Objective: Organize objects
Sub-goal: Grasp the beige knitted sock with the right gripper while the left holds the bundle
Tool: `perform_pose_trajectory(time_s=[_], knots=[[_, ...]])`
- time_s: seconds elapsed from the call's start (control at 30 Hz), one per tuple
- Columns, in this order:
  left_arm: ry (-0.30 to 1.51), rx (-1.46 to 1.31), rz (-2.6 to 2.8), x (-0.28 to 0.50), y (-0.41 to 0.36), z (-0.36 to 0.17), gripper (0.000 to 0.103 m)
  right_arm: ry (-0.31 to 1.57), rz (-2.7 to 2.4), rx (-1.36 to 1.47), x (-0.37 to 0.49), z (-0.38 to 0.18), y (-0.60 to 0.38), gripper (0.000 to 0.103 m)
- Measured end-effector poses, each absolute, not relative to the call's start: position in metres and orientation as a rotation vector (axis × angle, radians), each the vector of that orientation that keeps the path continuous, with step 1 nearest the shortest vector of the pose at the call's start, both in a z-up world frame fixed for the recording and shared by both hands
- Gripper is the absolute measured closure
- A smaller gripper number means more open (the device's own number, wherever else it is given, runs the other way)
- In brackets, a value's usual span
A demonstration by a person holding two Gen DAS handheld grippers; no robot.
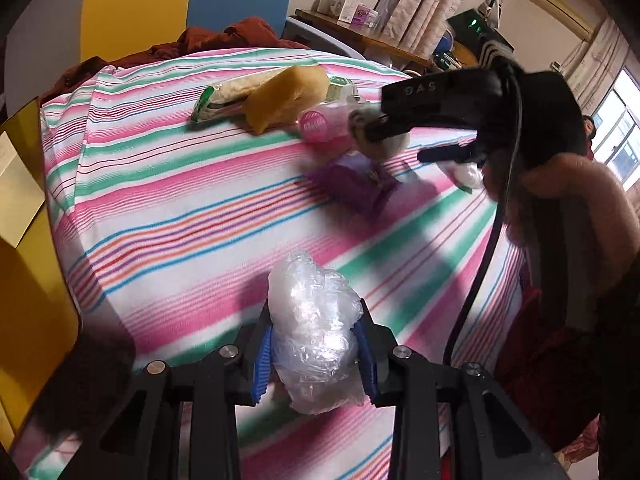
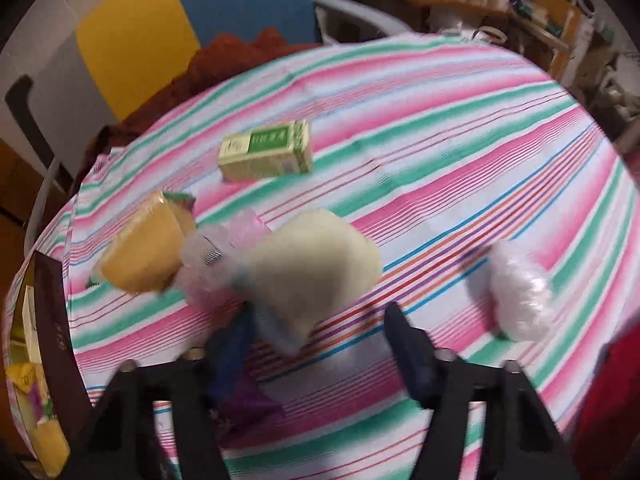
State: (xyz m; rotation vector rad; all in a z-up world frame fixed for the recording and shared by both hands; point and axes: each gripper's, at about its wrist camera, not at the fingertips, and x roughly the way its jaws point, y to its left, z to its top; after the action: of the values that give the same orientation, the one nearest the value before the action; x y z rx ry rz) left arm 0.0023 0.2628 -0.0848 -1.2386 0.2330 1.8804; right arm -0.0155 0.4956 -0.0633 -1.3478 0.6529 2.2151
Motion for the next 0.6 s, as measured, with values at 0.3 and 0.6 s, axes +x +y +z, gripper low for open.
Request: perform_pose_trajectory(time_s=[0.3, 0.6], knots=[[0.247, -1.227, 1.884, 0.010, 0.250, -0.081, 0.068, 0.717, 2.205, -1.300, 0.002, -0.053, 0.488, 0.072], [0.226, -1.228, 1.880, 0.016, 0.241, -0.083, 0.068, 1.071, 2.147, -1.116, 0.034, -0.053, 0.521, 0.013]])
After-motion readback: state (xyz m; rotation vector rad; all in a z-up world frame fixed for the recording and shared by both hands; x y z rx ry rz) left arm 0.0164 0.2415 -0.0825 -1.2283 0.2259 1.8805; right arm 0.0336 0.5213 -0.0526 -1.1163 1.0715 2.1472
